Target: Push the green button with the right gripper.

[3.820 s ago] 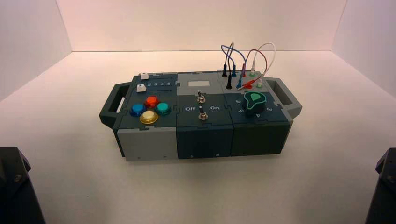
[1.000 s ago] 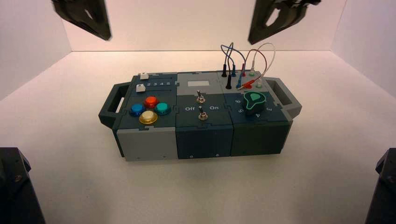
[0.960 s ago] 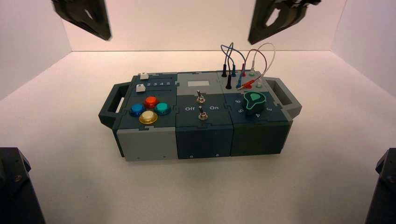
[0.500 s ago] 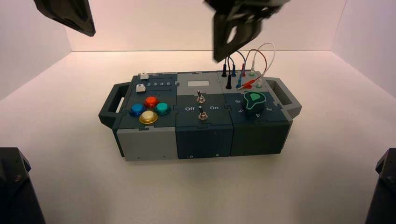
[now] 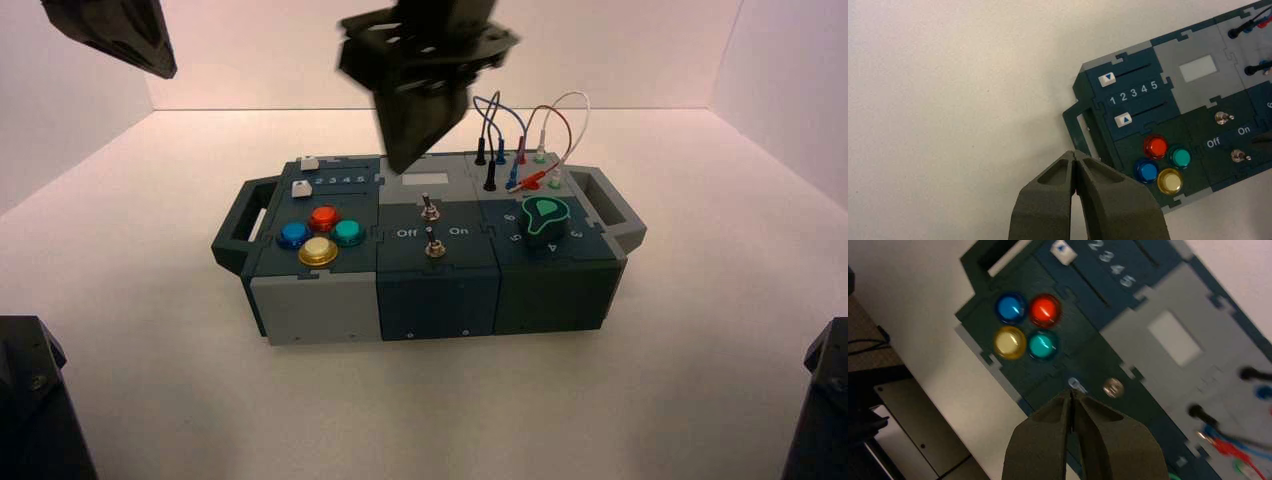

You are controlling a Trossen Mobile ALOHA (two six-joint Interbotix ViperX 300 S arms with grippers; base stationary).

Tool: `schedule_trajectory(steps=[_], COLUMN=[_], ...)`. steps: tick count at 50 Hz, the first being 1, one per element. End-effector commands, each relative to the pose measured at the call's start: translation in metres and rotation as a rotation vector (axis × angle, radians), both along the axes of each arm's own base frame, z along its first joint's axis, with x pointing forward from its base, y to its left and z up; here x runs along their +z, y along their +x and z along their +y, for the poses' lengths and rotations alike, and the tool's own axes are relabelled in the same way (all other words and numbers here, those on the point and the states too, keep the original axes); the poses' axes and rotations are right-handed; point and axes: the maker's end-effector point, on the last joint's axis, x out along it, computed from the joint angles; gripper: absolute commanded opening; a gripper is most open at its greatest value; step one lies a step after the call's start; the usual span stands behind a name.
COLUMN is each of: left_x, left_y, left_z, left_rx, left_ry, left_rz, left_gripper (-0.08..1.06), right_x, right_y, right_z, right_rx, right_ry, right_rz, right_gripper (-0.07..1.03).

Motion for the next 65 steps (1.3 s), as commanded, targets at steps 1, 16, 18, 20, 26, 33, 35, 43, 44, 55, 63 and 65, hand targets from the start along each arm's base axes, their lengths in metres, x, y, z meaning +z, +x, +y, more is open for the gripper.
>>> schedule_trajectory(steps=[1, 16, 18, 20, 26, 33, 35, 43, 44, 55, 63, 65], left_x=[0.007, 0.005, 0.005, 0.005, 0.006, 0.006, 0.006, 0.003, 0.002, 0.001, 0.000, 0.001], left_y=[0.004, 0.003, 0.002, 0.001, 0.000, -0.003, -0.004, -0.010, -0.010, -0.010, -0.011, -0.011], left_z=[0.003, 0.003, 0.002, 0.001, -0.005, -0.011, -0.014, -0.023, -0.023, -0.023, -0.023, -0.023], left_rx=[0.015, 0.021, 0.023, 0.020, 0.000, -0.025, -0.035, -0.076, -0.081, -0.083, -0.083, -0.083], left_ry=[-0.005, -0.009, -0.016, -0.020, -0.029, -0.032, -0.034, -0.033, -0.032, -0.028, -0.027, -0.028], left_rz=[-0.025, -0.020, -0.016, -0.016, -0.022, -0.020, -0.019, -0.010, -0.009, -0.006, -0.001, -0.001], left_gripper=[-0.03, -0.03, -0.03, -0.03, -0.03, -0.03, -0.03, -0.03, -0.03, -0.03, -0.03, -0.03], right_x=[0.004, -0.014, -0.015, -0.016, -0.021, -0.024, -0.024, -0.021, -0.020, -0.017, -0.020, -0.021], right_y=[0.001, 0.004, 0.005, 0.005, 0.005, 0.004, 0.004, 0.004, 0.004, 0.004, 0.003, 0.001], right_z=[0.021, 0.035, 0.036, 0.037, 0.037, 0.037, 0.038, 0.041, 0.041, 0.046, 0.049, 0.050], right_rx=[0.026, 0.036, 0.037, 0.037, 0.038, 0.035, 0.032, 0.033, 0.033, 0.038, 0.036, 0.035], right_ry=[0.020, -0.010, -0.013, -0.014, -0.025, -0.030, -0.027, -0.018, -0.017, -0.014, -0.016, -0.015], right_rz=[-0.007, 0.022, 0.024, 0.025, 0.033, 0.042, 0.046, 0.050, 0.049, 0.051, 0.063, 0.070], right_gripper=[-0.02, -0.02, -0.02, -0.02, -0.02, -0.02, -0.02, -0.02, -0.02, -0.02, -0.02, -0.02])
